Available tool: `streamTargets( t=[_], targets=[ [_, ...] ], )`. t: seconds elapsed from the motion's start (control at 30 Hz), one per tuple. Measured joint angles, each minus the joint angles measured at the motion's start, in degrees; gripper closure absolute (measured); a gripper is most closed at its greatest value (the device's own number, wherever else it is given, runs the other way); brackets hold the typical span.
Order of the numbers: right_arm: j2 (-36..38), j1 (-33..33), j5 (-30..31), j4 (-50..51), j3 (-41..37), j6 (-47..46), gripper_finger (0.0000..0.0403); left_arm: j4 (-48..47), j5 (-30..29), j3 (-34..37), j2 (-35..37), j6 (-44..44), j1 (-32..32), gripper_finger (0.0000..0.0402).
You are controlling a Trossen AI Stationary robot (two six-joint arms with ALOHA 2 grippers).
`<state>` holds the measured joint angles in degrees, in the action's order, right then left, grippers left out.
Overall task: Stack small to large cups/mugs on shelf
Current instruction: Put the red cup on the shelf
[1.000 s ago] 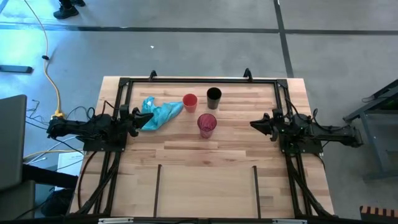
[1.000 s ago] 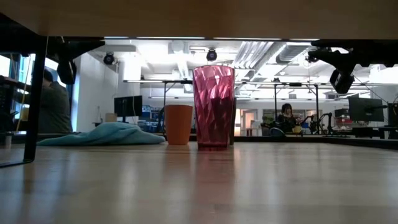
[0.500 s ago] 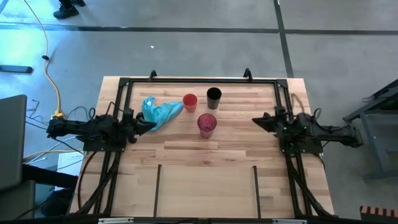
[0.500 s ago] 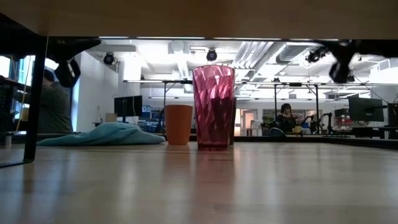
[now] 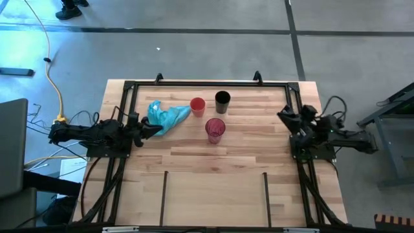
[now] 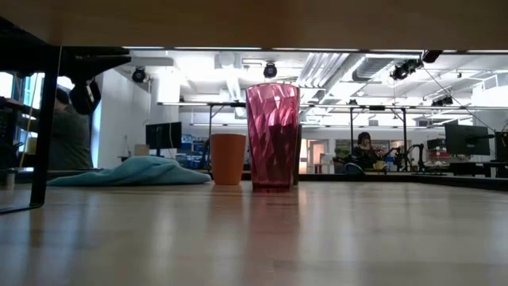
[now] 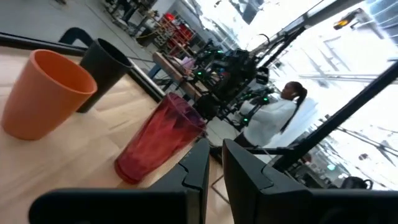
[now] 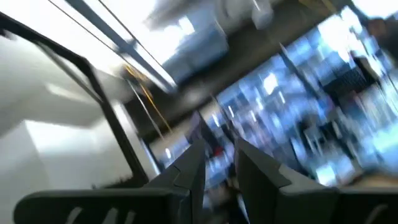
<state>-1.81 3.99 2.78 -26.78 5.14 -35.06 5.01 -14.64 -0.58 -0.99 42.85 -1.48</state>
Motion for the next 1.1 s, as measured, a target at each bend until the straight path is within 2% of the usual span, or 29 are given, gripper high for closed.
streamTargets(
  t=[0.13,0.43,0.5,0.6,0.67,0.83,0.9,0.97,1.1],
  targets=[
    [-7.3,0.0,-0.1,17.3,10.4,0.6,0.0325,1.2,1.2,0.0,0.0,0.0,0.0,0.0366],
    [-34.8,0.0,-2.4,36.2,39.9,29.6,0.0325,1.6,-1.6,0.0,0.0,2.5,0.0,0.0366],
    [-40.3,0.0,-2.8,41.4,45.4,33.3,0.0325,1.3,-1.6,0.0,0.0,2.6,0.0,0.0366],
    [-47.7,0.0,-1.7,47.0,52.2,33.9,0.0325,0.8,-1.4,0.0,0.0,2.6,0.0,0.0366],
    [-52.4,0.5,1.0,50.3,55.9,35.2,0.0325,0.8,-1.4,0.0,0.0,2.6,0.0,0.0366],
    [-61.8,2.4,15.9,56.3,64.1,30.7,0.0325,0.8,-1.4,0.0,0.0,2.6,0.0,0.0366],
    [-64.4,3.8,17.8,58.3,66.5,29.5,0.0325,0.7,-1.4,0.0,0.0,2.6,0.0,0.0366],
    [-66.7,5.6,15.6,62.1,69.5,28.3,0.0325,0.4,-1.4,0.0,0.0,2.6,0.0,0.0366],
    [-72.0,9.3,2.5,73.8,75.3,23.3,0.0325,-0.4,-1.3,0.0,0.0,2.7,0.0,0.0366]
  ],
)
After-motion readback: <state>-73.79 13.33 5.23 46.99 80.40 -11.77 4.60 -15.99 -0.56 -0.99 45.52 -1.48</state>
